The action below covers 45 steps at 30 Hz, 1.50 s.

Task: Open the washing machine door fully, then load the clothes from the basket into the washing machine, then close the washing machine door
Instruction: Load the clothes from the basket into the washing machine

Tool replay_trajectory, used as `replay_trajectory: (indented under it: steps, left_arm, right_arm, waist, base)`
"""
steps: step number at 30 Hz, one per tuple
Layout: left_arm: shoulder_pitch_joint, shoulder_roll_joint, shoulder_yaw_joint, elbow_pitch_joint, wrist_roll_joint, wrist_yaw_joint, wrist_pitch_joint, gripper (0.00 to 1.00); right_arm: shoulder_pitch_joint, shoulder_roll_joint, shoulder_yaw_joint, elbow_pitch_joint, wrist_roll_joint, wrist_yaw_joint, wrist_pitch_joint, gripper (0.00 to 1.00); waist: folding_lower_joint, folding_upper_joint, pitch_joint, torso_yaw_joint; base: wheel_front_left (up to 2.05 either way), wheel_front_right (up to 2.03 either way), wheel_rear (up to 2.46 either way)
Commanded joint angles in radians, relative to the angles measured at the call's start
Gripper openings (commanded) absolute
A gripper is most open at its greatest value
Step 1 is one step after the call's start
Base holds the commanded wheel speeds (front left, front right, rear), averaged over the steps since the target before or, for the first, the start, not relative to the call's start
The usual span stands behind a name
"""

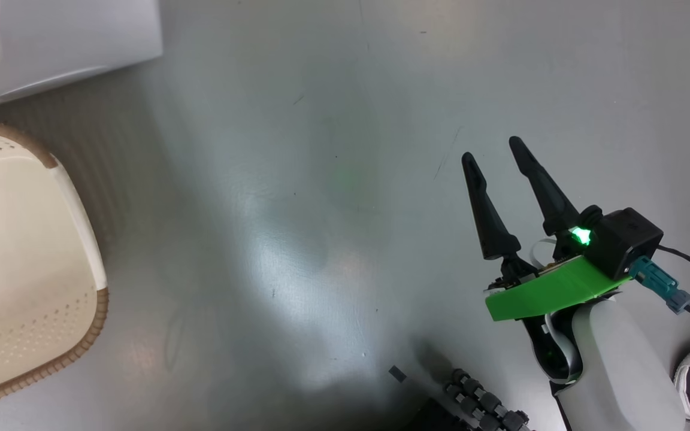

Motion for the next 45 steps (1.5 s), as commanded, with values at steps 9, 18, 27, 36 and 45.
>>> replay_trajectory:
  steps: [9, 18, 27, 36, 45]
  left_arm:
    - [0.025, 0.043, -0.01, -0.037, -0.006, -0.007, -0.005, 1.0]
    - [0.167, 0.031, 0.005, -0.086, -0.04, -0.031, -0.005, 1.0]
    - [0.386, -0.024, 0.006, -0.164, -0.082, -0.041, -0.005, 1.0]
    - [0.683, -0.1, -0.016, -0.268, -0.148, -0.042, -0.005, 1.0]
    - [0.935, -0.139, -0.049, -0.409, -0.187, -0.043, -0.005, 1.0]
  right_arm:
    - [0.012, -0.003, 0.004, -0.014, -0.015, 0.002, -0.005, 1.0]
    - [0.03, -0.003, -0.018, -0.007, -0.05, 0.002, -0.005, 1.0]
    - [0.066, -0.003, -0.039, 0.008, -0.098, 0.002, -0.005, 1.0]
    - [0.116, -0.003, -0.052, 0.037, -0.145, 0.002, -0.005, 1.0]
    - [0.169, -0.003, -0.078, 0.056, -0.167, 0.002, -0.005, 1.0]
  waist:
    - [0.0, 0.0, -0.026, 0.017]
    - [0.0, 0.0, -0.114, 0.047]
    - [0.0, 0.0, -0.236, 0.099]
    - [0.0, 0.0, -0.407, 0.169]
    - [0.0, 0.0, -0.556, 0.239]
  base:
    - [0.0, 0.0, 0.0]
    - [0.0, 0.0, 0.0]
    - [0.0, 0.0, 0.0]
    - [0.0, 0.0, 0.0]
    - [0.0, 0.0, 0.0]
